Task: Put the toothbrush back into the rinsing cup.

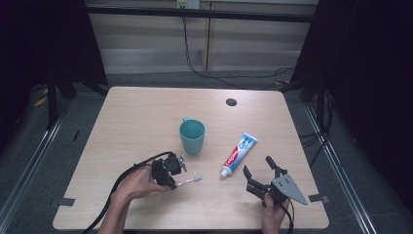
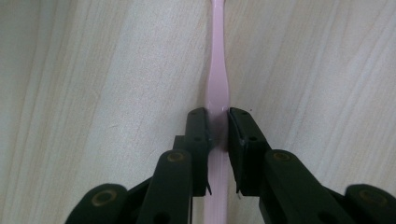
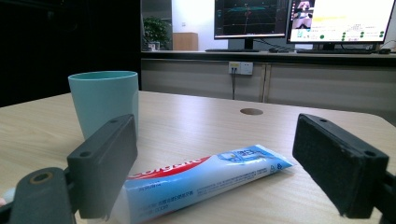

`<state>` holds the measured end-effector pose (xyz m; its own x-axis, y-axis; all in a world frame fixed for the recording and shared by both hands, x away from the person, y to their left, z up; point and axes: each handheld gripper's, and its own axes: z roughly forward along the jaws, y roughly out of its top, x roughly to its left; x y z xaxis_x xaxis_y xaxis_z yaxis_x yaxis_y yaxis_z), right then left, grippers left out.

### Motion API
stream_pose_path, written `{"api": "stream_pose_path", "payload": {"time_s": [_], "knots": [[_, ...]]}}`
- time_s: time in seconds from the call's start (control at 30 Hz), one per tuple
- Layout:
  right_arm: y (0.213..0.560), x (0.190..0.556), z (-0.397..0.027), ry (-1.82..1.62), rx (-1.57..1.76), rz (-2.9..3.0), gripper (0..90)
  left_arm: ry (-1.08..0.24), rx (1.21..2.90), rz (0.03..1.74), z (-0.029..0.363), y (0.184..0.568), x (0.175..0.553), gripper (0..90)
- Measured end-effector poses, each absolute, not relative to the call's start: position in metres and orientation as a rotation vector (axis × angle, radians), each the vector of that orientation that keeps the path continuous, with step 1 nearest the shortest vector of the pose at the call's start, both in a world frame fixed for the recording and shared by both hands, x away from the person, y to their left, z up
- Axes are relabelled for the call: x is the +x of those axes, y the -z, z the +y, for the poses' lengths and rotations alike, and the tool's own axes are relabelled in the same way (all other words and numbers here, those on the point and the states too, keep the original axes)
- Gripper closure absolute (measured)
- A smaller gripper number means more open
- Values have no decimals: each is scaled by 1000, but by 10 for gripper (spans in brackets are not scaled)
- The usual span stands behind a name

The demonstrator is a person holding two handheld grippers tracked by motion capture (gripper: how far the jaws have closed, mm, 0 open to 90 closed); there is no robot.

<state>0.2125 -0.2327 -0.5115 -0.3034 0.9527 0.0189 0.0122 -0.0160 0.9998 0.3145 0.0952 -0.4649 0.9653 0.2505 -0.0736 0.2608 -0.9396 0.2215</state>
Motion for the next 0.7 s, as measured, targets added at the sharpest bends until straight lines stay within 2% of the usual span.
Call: {"api": "stream_pose_path", "payload": {"time_s": [0.7], "knots": [[511,212,-233,-1443,1068,1432,132,126,2786,469,113,455,319,789]]}}
